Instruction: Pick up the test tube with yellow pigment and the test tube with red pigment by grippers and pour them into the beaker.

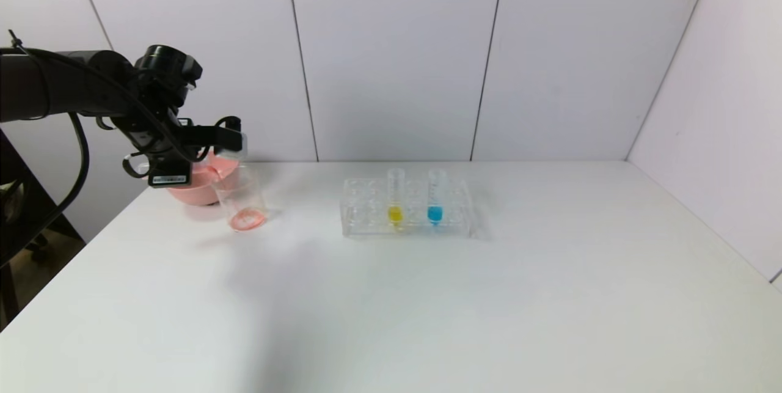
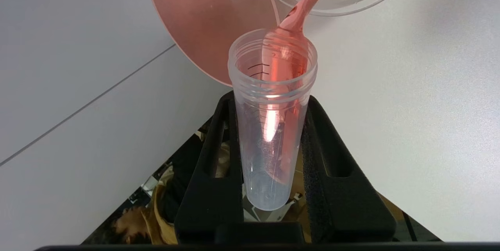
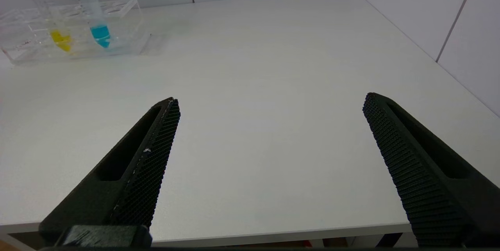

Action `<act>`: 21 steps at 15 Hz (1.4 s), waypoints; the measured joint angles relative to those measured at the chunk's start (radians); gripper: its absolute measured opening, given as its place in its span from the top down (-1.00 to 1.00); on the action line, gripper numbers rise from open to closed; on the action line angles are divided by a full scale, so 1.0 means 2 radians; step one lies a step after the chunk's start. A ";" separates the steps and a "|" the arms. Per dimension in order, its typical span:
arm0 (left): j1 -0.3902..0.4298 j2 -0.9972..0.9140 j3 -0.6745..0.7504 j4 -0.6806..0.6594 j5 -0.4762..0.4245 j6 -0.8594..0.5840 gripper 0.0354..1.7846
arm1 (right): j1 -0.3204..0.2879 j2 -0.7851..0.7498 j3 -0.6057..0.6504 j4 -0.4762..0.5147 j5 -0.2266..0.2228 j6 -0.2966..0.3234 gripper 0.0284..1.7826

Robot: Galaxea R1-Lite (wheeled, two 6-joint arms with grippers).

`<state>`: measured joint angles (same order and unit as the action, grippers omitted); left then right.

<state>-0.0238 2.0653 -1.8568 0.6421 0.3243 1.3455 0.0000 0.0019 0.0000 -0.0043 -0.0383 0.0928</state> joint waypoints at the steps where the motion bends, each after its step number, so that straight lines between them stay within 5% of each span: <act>1: -0.003 0.004 -0.005 0.000 0.001 0.000 0.53 | 0.000 0.000 0.000 0.000 0.000 0.000 -0.92; 14: -0.043 0.032 -0.058 0.007 0.130 0.048 0.53 | 0.000 0.000 0.000 0.000 0.000 0.000 -0.92; 21: -0.046 0.028 -0.057 0.013 0.154 0.062 0.53 | 0.000 0.000 0.000 0.000 0.000 0.000 -0.92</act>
<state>-0.1168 2.1204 -1.9700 0.6677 0.6330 1.4696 0.0000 0.0019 0.0000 -0.0043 -0.0383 0.0928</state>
